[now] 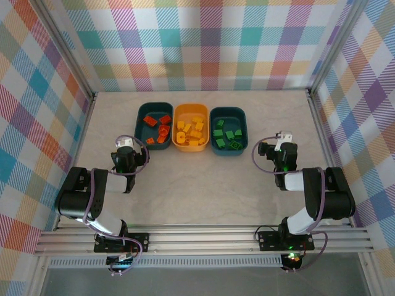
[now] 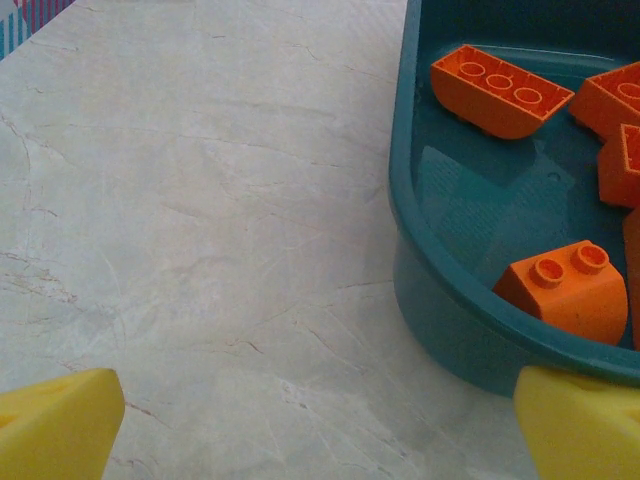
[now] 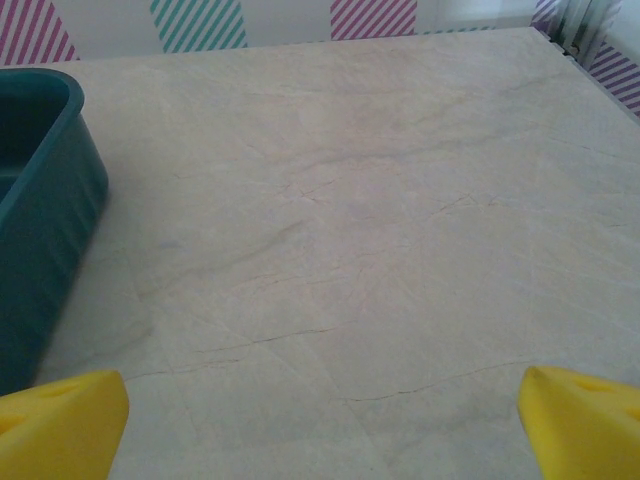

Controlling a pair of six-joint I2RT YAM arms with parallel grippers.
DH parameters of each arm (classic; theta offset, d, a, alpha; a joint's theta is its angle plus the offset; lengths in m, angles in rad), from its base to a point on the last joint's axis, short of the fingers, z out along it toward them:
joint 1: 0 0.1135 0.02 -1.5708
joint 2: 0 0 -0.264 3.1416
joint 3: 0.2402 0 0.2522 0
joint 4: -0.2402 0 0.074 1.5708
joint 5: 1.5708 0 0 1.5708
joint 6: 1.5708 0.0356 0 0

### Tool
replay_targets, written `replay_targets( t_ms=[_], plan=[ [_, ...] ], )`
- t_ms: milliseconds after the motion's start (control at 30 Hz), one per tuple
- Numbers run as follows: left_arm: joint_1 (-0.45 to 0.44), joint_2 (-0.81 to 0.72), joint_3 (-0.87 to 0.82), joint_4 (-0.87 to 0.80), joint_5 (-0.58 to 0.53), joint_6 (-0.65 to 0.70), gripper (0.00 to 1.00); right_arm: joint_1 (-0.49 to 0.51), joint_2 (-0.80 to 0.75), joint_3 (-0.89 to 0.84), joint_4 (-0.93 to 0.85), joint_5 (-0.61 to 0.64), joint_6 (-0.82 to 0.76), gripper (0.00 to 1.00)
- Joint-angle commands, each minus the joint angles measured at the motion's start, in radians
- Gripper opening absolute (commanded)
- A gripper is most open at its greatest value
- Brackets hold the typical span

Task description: Sort the legos into containers by color

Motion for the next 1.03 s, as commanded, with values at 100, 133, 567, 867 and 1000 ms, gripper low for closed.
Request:
replay_targets(
  t_ms=[100, 133, 567, 867, 1000],
  plan=[
    [-0.005, -0.006, 0.023, 0.041, 0.007, 0.013, 1.00, 0.006, -0.003, 0.013, 0.012, -0.021, -0.003, 1.00],
    [-0.004, -0.006, 0.023, 0.041, 0.007, 0.013, 1.00, 0.005, -0.003, 0.013, 0.014, -0.022, -0.005, 1.00],
    [-0.005, -0.005, 0.024, 0.040, 0.007, 0.013, 1.00, 0.026, -0.002, 0.001, 0.040, -0.025, -0.033, 1.00],
    [-0.005, -0.005, 0.026, 0.036, 0.029, 0.022, 1.00, 0.030, -0.002, -0.001, 0.042, -0.024, -0.036, 1.00],
    [-0.005, -0.006, 0.024, 0.039, 0.028, 0.023, 1.00, 0.030, -0.002, -0.001, 0.042, -0.022, -0.036, 1.00]
  ],
)
